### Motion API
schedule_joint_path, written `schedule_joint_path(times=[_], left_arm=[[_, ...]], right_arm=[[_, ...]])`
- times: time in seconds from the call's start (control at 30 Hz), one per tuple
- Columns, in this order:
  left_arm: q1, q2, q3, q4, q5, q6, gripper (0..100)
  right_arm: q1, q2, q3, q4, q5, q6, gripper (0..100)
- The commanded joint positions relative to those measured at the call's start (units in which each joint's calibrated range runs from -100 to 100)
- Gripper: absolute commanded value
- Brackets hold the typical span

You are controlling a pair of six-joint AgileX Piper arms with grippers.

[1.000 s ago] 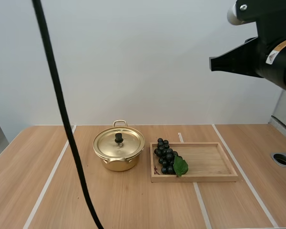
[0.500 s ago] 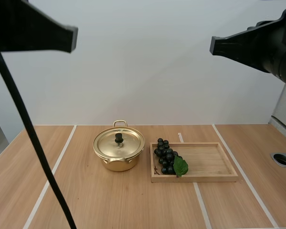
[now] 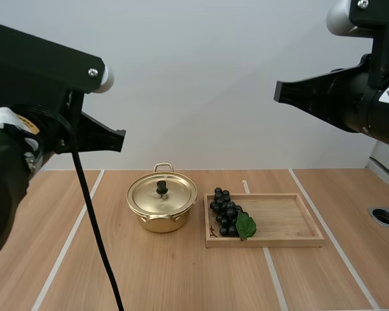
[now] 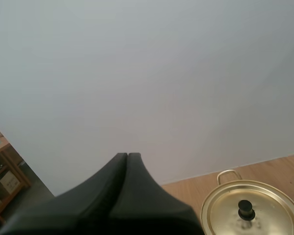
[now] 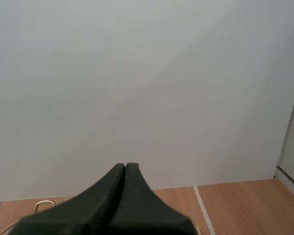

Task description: Open the pot, put the pineapple inside, and close it

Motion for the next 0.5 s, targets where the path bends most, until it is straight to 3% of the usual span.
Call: schedule_joint_path(times=[0.0,0.1,0.2,0.47], left_arm=[[0.1,-0.04,1.65,-0.51,-1.75,-0.74,0],[0.02,-0.32,3.5,-0.77,-1.92,-0.74,0],[-0.31,-0.47,6.31,-0.89,-2.51,-0.65,0],[-0.33,-1.18,14.19,-0.89,-5.41,-0.54,0]], right_arm=[[-0.31,-0.03,0.28,-0.7,0.12,-4.81,0],[-0.31,-1.03,3.43,-0.43,0.12,-11.47,0],[-0.51,-2.75,11.06,-0.13,-3.4,-12.19,0],[-2.04,-4.95,38.36,-0.04,-41.4,-12.31,0]])
